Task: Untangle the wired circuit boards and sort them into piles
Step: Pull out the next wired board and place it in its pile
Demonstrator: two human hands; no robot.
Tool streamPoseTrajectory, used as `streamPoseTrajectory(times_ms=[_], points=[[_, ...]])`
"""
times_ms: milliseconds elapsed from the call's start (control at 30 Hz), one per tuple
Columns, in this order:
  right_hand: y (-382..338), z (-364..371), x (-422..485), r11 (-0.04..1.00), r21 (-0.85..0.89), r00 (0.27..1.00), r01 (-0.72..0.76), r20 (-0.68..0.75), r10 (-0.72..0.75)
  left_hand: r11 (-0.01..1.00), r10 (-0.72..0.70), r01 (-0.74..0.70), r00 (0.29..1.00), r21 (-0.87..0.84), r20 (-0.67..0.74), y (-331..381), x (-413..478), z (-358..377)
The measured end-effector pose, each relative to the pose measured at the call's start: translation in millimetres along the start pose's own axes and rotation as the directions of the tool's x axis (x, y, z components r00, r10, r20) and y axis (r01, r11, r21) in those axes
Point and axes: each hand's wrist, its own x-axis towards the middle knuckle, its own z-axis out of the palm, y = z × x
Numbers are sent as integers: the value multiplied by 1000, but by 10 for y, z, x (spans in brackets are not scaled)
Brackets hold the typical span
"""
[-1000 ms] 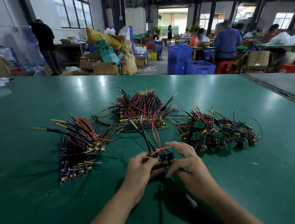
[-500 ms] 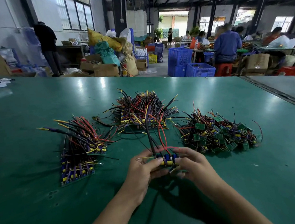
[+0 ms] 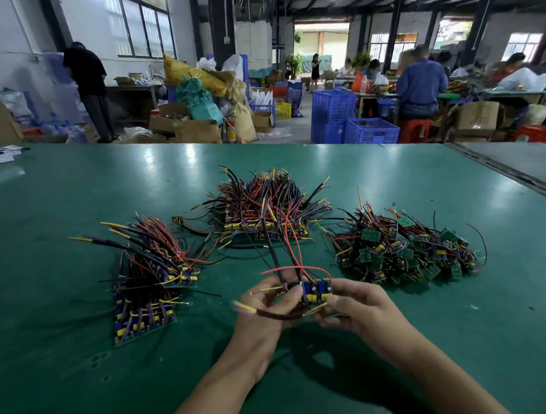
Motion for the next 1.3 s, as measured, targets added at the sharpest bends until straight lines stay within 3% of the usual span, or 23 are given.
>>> streamPoseTrajectory(times_ms=[133,267,367,567,733,933,1067,1300], points=[[-2,52,1,992,-128,991,0,-136,-18,990,18,-21,1000,142,23,-39,-29,10],[-5,39,14,994,-68,981,-85,-180,72,977,40,-25,997,213,-68,-40,-47,25],[-12,29,9,993,-32,979,-110,-178,103,976,52,-36,996,213,-68,-28,-55,26],[-35,21,0,987,-141,975,-83,-215,52,979,6,-11,1000,201,24,-20,-78,37],[-42,57,-8,995,53,991,-81,-104,86,993,-80,81,997,83,-13,9,-61,15],[-81,73,-13,957,264,993,-118,6,121,992,-123,122,989,10,85,72,-70,-8],[-83,104,11,905,403,988,-135,-17,155,987,-118,131,984,-93,135,80,-72,2],[-125,51,-17,961,237,983,-144,-78,166,985,-43,44,999,167,-8,79,-84,8]])
